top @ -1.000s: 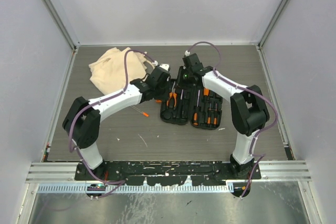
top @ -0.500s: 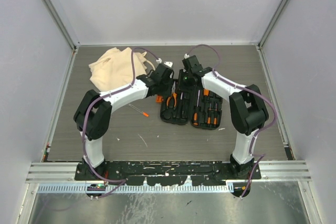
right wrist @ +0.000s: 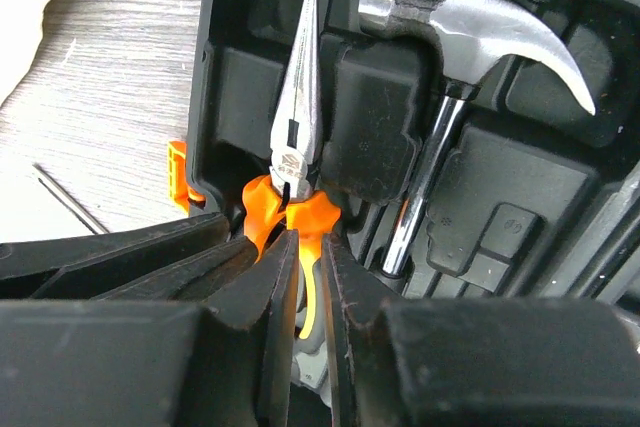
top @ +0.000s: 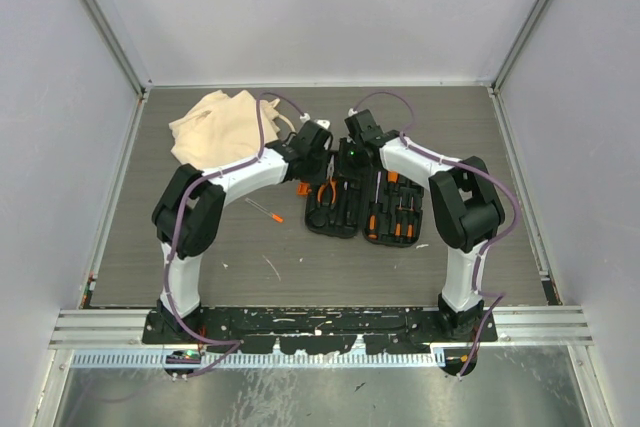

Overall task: Sort the tools into containers
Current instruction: Place the pliers in the storage box.

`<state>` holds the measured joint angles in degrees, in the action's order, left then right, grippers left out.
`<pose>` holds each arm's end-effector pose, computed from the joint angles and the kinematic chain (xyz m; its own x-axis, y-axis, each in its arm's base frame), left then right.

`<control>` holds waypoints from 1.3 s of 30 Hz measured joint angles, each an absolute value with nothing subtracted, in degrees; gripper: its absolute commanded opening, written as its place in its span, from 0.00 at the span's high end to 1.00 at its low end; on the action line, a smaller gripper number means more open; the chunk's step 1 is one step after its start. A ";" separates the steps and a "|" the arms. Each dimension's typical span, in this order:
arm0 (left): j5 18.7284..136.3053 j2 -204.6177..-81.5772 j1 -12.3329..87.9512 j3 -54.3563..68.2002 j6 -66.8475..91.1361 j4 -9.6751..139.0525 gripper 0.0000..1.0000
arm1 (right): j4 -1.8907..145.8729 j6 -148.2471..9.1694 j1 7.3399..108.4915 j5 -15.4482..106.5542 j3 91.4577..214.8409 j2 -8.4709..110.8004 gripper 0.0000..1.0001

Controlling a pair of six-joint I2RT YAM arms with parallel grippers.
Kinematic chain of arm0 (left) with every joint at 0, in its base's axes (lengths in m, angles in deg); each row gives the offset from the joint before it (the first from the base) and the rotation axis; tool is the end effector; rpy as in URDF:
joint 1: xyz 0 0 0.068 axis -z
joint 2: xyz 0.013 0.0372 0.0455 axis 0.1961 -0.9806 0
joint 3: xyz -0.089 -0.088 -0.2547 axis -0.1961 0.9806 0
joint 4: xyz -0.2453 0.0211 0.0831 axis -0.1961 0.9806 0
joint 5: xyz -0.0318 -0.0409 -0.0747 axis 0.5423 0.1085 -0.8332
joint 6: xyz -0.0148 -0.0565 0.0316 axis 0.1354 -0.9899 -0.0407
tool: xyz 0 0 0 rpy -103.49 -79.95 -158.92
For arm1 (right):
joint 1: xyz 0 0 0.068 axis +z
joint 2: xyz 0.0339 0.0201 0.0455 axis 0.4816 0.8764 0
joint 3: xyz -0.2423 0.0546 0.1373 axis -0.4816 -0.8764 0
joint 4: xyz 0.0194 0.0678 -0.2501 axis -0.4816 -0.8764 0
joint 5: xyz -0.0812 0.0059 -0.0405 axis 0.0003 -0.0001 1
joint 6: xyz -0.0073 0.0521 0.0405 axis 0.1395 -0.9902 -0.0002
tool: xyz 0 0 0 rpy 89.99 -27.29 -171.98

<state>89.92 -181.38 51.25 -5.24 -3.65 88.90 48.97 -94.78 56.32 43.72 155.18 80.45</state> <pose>0.3482 -0.2866 0.1997 -0.8112 0.0810 -0.5792 0.2622 0.9356 -0.2363 0.3710 0.2031 0.1859 -0.9103 0.1159 -0.3974 -0.0633 0.9097 0.4104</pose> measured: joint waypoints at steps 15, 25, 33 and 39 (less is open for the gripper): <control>89.05 -183.11 51.28 -6.01 -3.35 89.32 0.94 | 49.41 -94.78 56.30 42.84 155.03 81.13 0.82; 88.98 -183.72 51.25 -7.08 -3.21 89.53 0.99 | 48.97 -94.78 56.45 43.74 155.10 81.19 0.88; 89.05 -184.81 51.19 -7.36 -3.28 89.25 1.00 | 48.12 -95.00 56.97 45.60 155.64 82.72 0.91; 89.02 -184.83 51.14 -7.34 -3.91 89.23 1.00 | 48.99 -95.24 57.13 45.93 154.81 82.46 0.91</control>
<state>89.02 -184.83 51.14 -7.34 -3.91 89.23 48.99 -95.24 57.13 45.93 154.81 82.46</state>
